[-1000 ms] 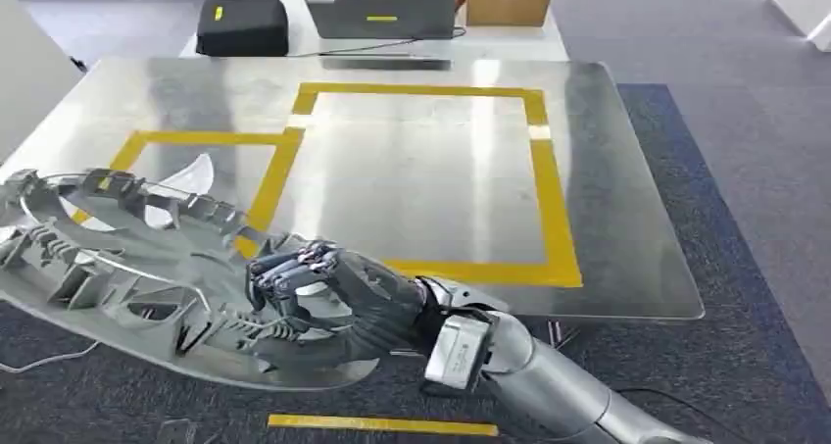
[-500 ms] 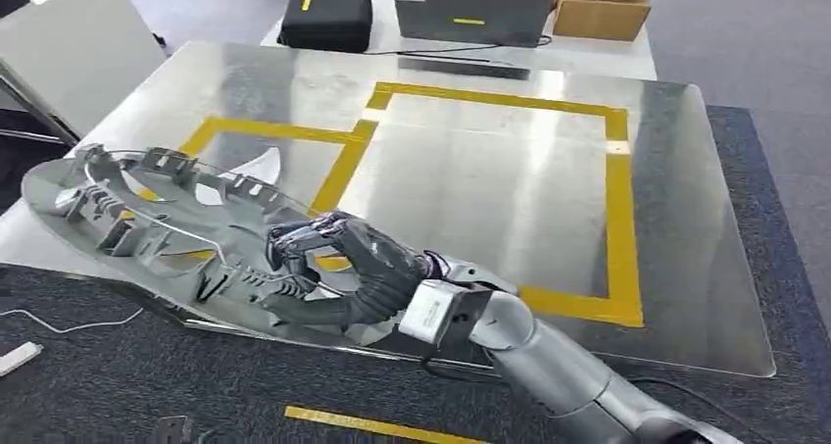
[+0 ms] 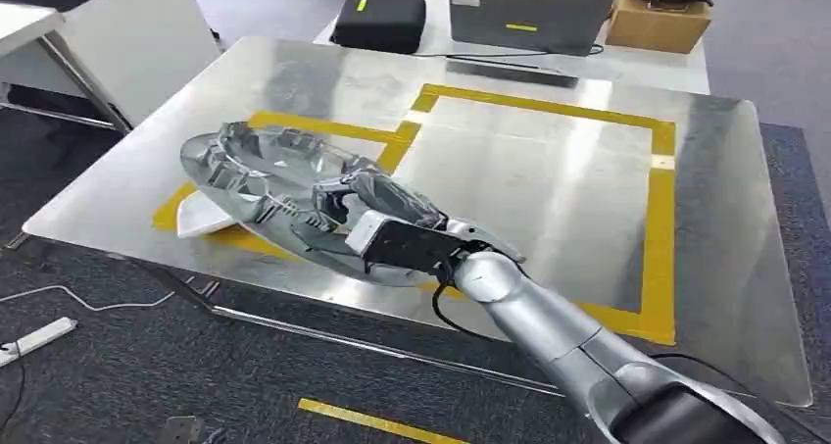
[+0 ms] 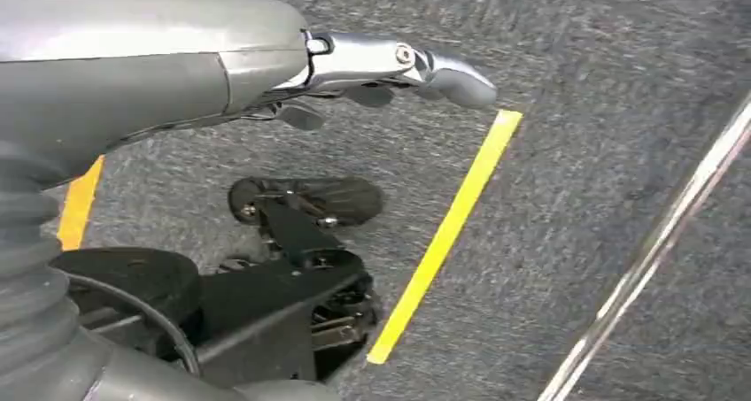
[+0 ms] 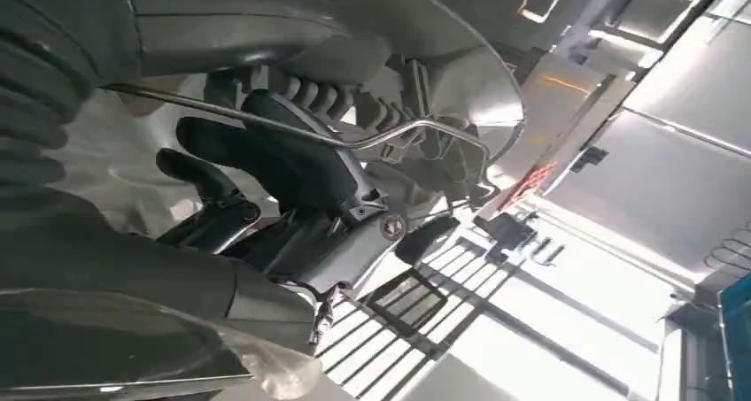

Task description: Take the parts from the cabinet and place them on the table.

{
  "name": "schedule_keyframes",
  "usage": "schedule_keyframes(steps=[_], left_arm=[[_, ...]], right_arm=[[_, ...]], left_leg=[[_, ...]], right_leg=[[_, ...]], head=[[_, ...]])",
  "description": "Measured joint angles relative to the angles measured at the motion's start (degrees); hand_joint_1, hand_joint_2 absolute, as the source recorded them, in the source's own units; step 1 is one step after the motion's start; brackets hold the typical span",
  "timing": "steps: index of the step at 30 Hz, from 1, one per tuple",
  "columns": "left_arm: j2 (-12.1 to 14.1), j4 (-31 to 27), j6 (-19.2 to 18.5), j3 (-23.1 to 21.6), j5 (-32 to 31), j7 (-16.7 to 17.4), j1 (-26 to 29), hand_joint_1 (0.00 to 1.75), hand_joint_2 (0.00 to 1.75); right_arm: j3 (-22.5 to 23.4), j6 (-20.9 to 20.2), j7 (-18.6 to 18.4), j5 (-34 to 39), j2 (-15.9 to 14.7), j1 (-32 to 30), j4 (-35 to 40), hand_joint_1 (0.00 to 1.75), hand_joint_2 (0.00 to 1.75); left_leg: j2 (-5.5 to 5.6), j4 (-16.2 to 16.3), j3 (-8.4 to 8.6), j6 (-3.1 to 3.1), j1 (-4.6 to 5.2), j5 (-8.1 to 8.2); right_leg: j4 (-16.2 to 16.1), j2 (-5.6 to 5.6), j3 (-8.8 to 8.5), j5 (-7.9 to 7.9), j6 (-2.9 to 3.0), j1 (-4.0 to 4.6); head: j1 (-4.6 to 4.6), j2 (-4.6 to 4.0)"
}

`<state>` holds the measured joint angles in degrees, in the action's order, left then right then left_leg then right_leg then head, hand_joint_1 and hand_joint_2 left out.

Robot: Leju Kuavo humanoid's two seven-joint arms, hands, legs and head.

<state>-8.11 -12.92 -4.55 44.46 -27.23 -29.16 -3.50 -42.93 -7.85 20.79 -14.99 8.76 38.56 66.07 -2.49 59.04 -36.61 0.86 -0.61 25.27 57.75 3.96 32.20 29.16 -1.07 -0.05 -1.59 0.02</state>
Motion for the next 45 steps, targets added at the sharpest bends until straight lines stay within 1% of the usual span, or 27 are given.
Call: schedule_keyframes(steps=[2,3,4,5,6,7,8,9,10,11,12,13,14,15,16,17,18,19,22,25,30,34,36,39,43,45], left_arm=[[0.02,0.0,0.0,0.0,-0.02,-0.04,0.24,0.0,1.75],[0.07,0.0,0.02,0.02,-0.02,-0.07,0.24,0.0,1.75],[0.04,0.0,0.02,0.04,-0.02,-0.11,0.21,0.0,1.75],[0.04,0.0,-0.02,0.04,-0.02,-0.15,0.09,0.0,1.75],[0.04,0.0,-0.13,0.04,-0.04,-0.24,-0.03,0.0,1.75],[0.02,0.0,-0.35,0.04,-0.11,-0.35,-0.05,0.0,1.75],[0.02,0.0,-0.53,0.04,-0.24,-0.46,-0.04,0.0,1.75],[0.04,0.0,-0.68,0.04,-0.33,-0.57,-0.02,0.0,1.75],[0.04,0.0,-0.72,0.07,-0.53,-0.68,-0.03,0.0,1.75],[0.04,0.0,-0.87,0.07,-0.65,-0.74,-0.07,0.0,1.75],[0.04,0.0,-0.92,0.09,-0.72,-0.77,-0.1,0.0,1.75],[-0.07,0.0,-1.01,0.09,-0.94,-0.9,-0.07,0.0,1.75],[-0.09,0.0,-1.01,0.13,-1.11,-1.07,-0.16,0.0,1.75],[-0.09,0.0,-1.03,0.2,-1.27,-1.22,-0.13,0.0,1.75],[0.0,0.0,-1.03,0.31,-1.29,-1.36,-0.07,0.0,1.75],[-0.02,0.0,-1.03,0.39,-1.33,-1.48,0.02,0.0,1.75],[-0.02,0.0,-1.03,0.44,-1.33,-1.57,0.07,0.0,1.75],[-0.02,0.0,-1.03,0.48,-1.33,-1.64,0.07,0.0,1.75],[-0.02,0.0,-0.96,0.65,-1.33,-1.77,-0.01,0.0,1.75],[-0.02,0.0,-0.83,1.16,-1.33,-1.81,0.36,0.0,1.75],[0.0,0.0,-0.83,1.62,-1.33,-2.21,0.55,0.0,1.75],[-0.07,0.0,-0.64,2.03,-1.4,-2.64,0.68,0.0,1.75],[-0.09,0.0,-0.61,2.23,-1.4,-2.71,0.73,0.0,1.75],[-0.07,0.0,-0.61,2.45,-1.66,-2.75,0.83,0.0,1.75],[-0.09,0.0,-0.72,2.73,-2.49,-2.95,0.8,0.0,1.75],[-0.09,0.0,-1.03,2.78,-2.6,-3.26,0.76,0.0,1.75]], right_arm=[[0.02,0.0,0.09,-0.11,0.18,0.41,-0.9,1.75,1.75],[0.15,0.02,0.04,-0.13,0.26,0.58,-1.2,1.75,1.75],[0.24,0.04,-0.02,-0.22,0.26,0.74,-1.5,1.75,1.75],[0.35,0.15,-0.24,-0.46,0.26,1.0,-1.79,1.75,1.75],[0.44,0.39,-0.78,-1.07,0.24,1.23,-2.46,1.75,1.75],[0.5,0.74,-1.53,-1.68,0.24,1.49,-3.35,1.75,1.75],[0.5,1.35,-2.49,-2.66,0.24,1.8,-4.71,1.75,1.75],[0.5,2.08,-3.35,-3.68,0.26,2.27,-6.06,1.75,1.75],[0.5,2.94,-4.41,-4.94,0.26,2.9,-7.63,1.75,1.75],[0.5,3.93,-5.48,-6.24,0.37,3.78,-9.41,1.75,1.75],[0.5,4.9,-6.87,-7.33,0.63,4.8,-11.15,1.75,1.75],[0.5,6.17,-8.36,-8.53,0.94,5.85,-13.12,1.75,1.75],[0.59,7.85,-9.6,-9.72,1.57,6.89,-15.52,1.75,1.75],[0.72,9.36,-10.49,-10.6,2.03,7.68,-17.38,1.75,1.75],[0.92,10.32,-10.89,-10.95,2.43,7.99,-18.91,1.75,1.75],[1.11,10.92,-11.17,-11.34,2.53,8.24,-20.25,1.75,1.75],[1.29,11.43,-11.71,-11.5,2.64,8.54,-21.39,1.75,1.75],[1.64,12.56,-12.8,-11.61,2.97,8.86,-22.66,1.75,1.75],[3.32,16.62,-15.27,-11.13,3.23,9.53,-25.8,1.75,1.75],[6.43,20.83,-16.0,-10.27,3.08,10.09,-28.7,1.75,1.75],[10.6,25.84,-17.51,-11.02,1.53,11.21,-32.5,1.75,1.75],[13.83,29.9,-18.42,-11.12,-0.48,12.53,-34.66,1.75,1.75],[15.01,30.75,-19.21,-11.63,-1.59,12.96,-35.53,1.75,1.75],[16.0,30.77,-20.72,-13.27,-3.11,13.38,-36.79,1.75,1.75],[16.35,28.96,-22.82,-17.2,-4.2,13.43,-38.49,1.75,1.75],[16.35,27.84,-22.95,-18.38,-4.28,13.43,-39.28,1.75,1.75]], left_leg=[[0.91,0.03,-0.05,-0.75,0.14,0.14],[1.32,-0.25,0.27,-1.21,-0.17,-0.06],[1.67,-0.25,0.26,-1.52,-0.2,-0.04],[2.02,-0.25,0.23,-1.83,-0.19,-0.03],[2.5,-0.24,0.23,-1.97,-0.15,-0.06],[2.96,-0.24,0.23,-2.14,-0.07,0.01],[3.51,-0.23,0.27,-2.19,0.02,0.04],[4.06,-0.23,0.32,-2.19,0.07,0.05],[4.69,-0.22,0.37,-2.19,0.09,0.04],[5.23,-0.21,0.48,-2.19,0.14,0.04],[5.49,-0.21,0.63,-2.18,0.18,0.06],[5.73,-0.21,0.59,-2.12,0.08,0.1],[6.09,0.08,0.31,-1.82,0.52,0.16],[6.21,0.06,0.05,-1.56,0.26,0.01],[6.2,0.14,0.0,-1.78,0.26,0.01],[6.19,0.04,0.01,-1.77,0.19,0.0],[6.14,-0.08,0.07,-1.73,0.17,-0.04],[6.05,-0.22,0.17,-1.63,0.17,-0.13],[6.05,-0.65,0.38,-1.35,0.14,-0.31],[6.05,-0.76,0.39,-1.17,0.14,-0.39],[6.04,-0.78,0.37,-1.02,0.15,-0.43],[6.05,-0.75,0.34,-1.02,0.22,-0.43],[6.05,-0.71,0.33,-1.03,0.27,-0.43],[6.05,-0.7,0.33,-1.04,0.38,-0.42],[6.04,-0.69,0.33,-1.05,0.42,-0.42],[6.04,-0.69,0.33,-1.05,0.42,-0.42]], right_leg=[[-0.26,0.92,-0.45,0.17,-0.47,-0.12],[-0.13,0.52,-0.2,0.71,-0.95,-0.37],[1.34,-1.48,0.63,1.87,-1.09,-0.51],[4.81,-2.74,2.19,3.73,-1.02,-0.59],[9.96,-3.38,4.7,5.88,-1.02,-0.57],[15.11,-3.69,7.45,7.64,-1.06,-0.5],[18.73,-3.82,9.68,8.21,-1.0,-0.48],[19.03,-3.85,10.37,7.33,-0.84,-0.48],[16.9,-3.87,9.83,5.24,-0.63,-0.47],[12.37,-4.01,8.0,2.26,-0.29,-0.46],[6.67,-4.28,5.5,-0.72,0.19,-0.39],[2.36,-4.9,3.76,-2.24,0.72,-0.25],[0.97,-5.05,2.54,-1.66,0.85,-0.25],[0.62,-5.01,2.46,-1.67,0.49,-0.24],[0.38,-5.03,2.53,-1.86,-0.21,-0.24],[0.39,-5.09,2.55,-1.88,-0.16,-0.14],[0.43,-5.19,2.57,-1.9,-0.13,-0.11],[0.43,-5.32,2.58,-1.91,-0.09,-0.09],[0.43,-5.28,2.56,-1.87,0.2,-0.07],[0.45,-5.32,2.63,-1.92,0.32,-0.06],[0.47,-5.33,2.64,-1.93,0.34,-0.09],[0.46,-5.3,2.6,-1.94,0.33,-0.16],[0.46,-5.31,2.59,-1.95,0.3,-0.22],[0.45,-5.31,2.59,-1.97,0.28,-0.32],[0.45,-5.33,2.6,-1.98,0.26,-0.43],[0.45,-5.33,2.61,-1.98,0.26,-0.43]], head=[[-0.07,0.0],[-0.02,0.0],[0.17,0.0],[0.26,0.0],[0.26,0.0],[0.31,0.0],[0.26,0.0],[0.31,0.0],[0.28,0.0],[0.33,0.0],[0.33,0.0],[0.33,0.0],[0.24,0.0],[0.28,0.0],[0.24,0.0],[0.33,0.0],[0.22,0.0],[0.28,0.0],[0.26,0.0],[0.26,0.0],[0.28,0.0],[0.3,0.0],[0.3,0.0],[0.31,0.0],[0.31,0.0],[0.31,0.0]])
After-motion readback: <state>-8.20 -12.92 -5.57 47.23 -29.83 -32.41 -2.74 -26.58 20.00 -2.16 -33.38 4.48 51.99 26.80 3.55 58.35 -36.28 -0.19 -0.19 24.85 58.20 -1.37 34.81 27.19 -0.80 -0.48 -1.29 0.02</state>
